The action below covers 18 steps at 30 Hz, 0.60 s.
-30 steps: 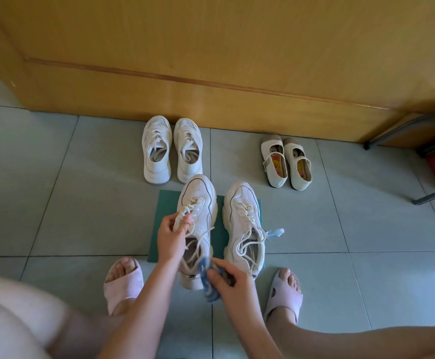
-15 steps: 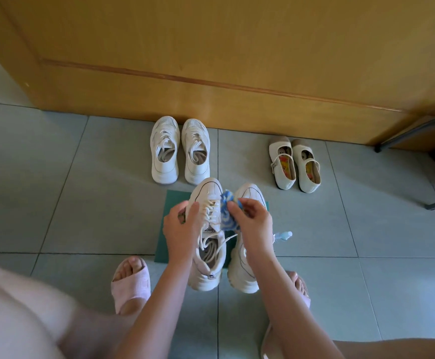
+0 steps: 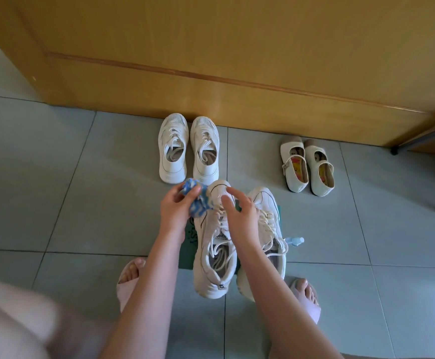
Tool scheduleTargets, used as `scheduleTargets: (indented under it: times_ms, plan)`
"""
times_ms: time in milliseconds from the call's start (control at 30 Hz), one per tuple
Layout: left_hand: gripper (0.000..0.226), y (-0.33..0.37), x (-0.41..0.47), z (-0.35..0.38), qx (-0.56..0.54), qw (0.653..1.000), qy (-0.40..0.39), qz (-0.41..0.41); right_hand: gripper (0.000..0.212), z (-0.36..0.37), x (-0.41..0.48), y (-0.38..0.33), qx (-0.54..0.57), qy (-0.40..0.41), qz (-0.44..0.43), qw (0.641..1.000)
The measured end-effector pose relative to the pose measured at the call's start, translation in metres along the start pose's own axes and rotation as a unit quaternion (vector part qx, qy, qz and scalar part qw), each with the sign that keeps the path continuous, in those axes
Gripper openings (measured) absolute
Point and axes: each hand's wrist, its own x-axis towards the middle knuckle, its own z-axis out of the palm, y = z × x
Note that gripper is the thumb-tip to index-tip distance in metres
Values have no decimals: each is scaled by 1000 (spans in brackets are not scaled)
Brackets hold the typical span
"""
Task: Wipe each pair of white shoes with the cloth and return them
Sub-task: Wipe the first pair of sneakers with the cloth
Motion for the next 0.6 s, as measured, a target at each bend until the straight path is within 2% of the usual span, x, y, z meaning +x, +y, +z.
scheduleTargets:
  times_ms: [100, 167, 267, 367, 467, 600]
  plan:
    - [19, -8, 23, 1, 57, 997, 44, 39, 66, 0, -12, 15, -144, -20, 17, 989]
    - [27, -9, 39, 3, 96, 992, 57, 64, 80, 5, -21, 23, -194, -31, 20, 980]
    - [27, -6, 60, 13, 111, 986, 71, 103, 81, 9, -25, 31, -203, -26, 22, 979]
    - [26, 3, 73, 31, 73, 982, 109, 136, 76, 8, -24, 32, -192, -18, 26, 981]
    - [26, 0, 78, 49, 38, 986, 98, 128, 74, 5, -22, 31, -176, -23, 25, 984]
    - [27, -28, 72, 47, 166, 977, 34, 132, 70, 1, -21, 30, -153, -23, 24, 988]
